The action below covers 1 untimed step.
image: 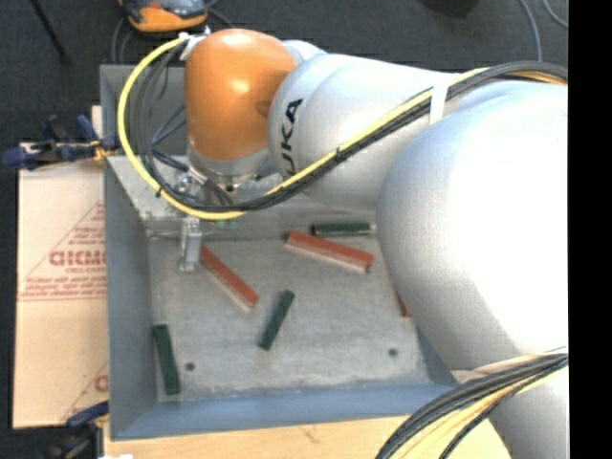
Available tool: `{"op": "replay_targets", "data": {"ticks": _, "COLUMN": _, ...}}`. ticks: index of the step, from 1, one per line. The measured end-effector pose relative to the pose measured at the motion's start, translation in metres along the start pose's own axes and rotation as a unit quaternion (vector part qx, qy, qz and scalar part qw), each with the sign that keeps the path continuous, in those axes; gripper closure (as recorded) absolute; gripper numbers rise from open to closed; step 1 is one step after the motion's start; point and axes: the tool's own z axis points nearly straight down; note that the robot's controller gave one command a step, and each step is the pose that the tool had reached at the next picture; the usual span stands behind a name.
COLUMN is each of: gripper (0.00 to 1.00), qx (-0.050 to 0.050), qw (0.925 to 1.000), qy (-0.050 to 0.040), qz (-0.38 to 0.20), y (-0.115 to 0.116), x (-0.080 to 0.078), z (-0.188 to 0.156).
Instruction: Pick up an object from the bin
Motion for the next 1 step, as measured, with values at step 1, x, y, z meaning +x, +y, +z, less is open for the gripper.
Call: {"op": "replay_targets", "data": {"ticks": 1, "gripper": 1.00, "qx": 0.000, "qw": 1.0000, "qy": -0.0012, "qz": -0.004, "y": -0.0710, "x": 0.0354, "z": 0.0925}}
